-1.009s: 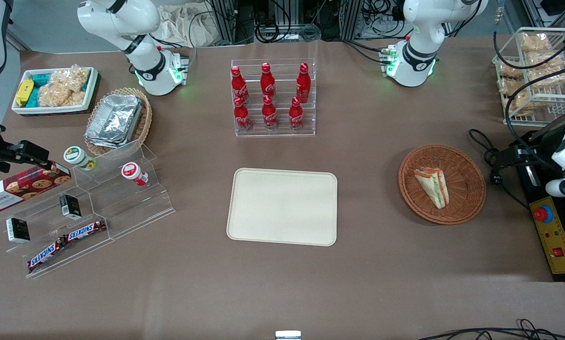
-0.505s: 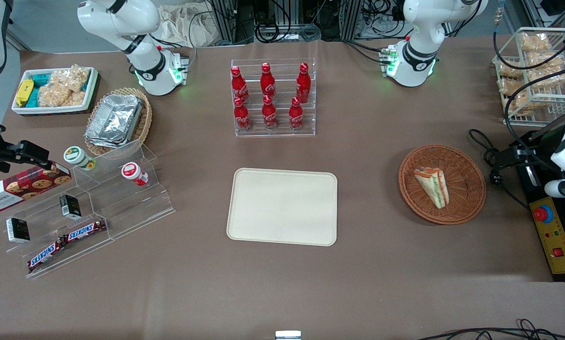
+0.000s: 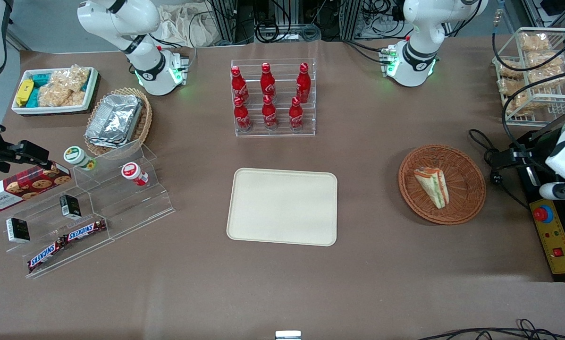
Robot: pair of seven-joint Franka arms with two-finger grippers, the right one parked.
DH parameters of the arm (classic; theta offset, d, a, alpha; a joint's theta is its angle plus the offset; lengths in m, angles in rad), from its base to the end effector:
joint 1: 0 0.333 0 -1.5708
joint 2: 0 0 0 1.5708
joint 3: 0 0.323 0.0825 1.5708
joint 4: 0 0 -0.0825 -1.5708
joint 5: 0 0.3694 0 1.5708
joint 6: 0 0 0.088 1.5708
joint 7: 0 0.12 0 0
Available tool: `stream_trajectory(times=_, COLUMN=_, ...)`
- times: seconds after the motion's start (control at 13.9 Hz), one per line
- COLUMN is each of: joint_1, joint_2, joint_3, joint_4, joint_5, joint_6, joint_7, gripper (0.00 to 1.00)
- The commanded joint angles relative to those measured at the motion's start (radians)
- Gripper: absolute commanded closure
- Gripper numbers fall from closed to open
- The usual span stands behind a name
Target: Place sandwich from basket to tray
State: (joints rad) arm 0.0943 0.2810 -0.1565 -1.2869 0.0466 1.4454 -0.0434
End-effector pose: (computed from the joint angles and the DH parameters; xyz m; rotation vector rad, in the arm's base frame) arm 0.6099 -0.0177 0.5758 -3.1267 0.0192 0.1862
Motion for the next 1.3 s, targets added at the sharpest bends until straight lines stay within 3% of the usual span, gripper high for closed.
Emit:
stream_trajectory(times=0.0, joint_1=-0.002, joint_2=0.003, joint_3=-0.003, joint_4=-0.058, joint_5=0.003, joint_6=0.0, joint_7=-0.006, gripper=0.01)
stream_trajectory(times=0.43, joint_1=-0.031, joint_2=-0.017, joint_3=-0.008, joint_4=-0.4, joint_5=0.01, joint_6=0.255, joint_7=-0.139, gripper=0.01)
stream_trajectory(times=0.86, joint_1=-0.033, joint_2=0.012, joint_3=-0.006, joint_4=-0.609, joint_5=0.01, joint_6=0.537, joint_7=-0.324, gripper=0.02)
stream_trajectory(times=1.23, joint_1=-0.022, joint_2=0.035, joint_3=-0.002, joint_4=-0.654, joint_5=0.018, joint_6=0.578, joint_7=-0.384, gripper=0.02)
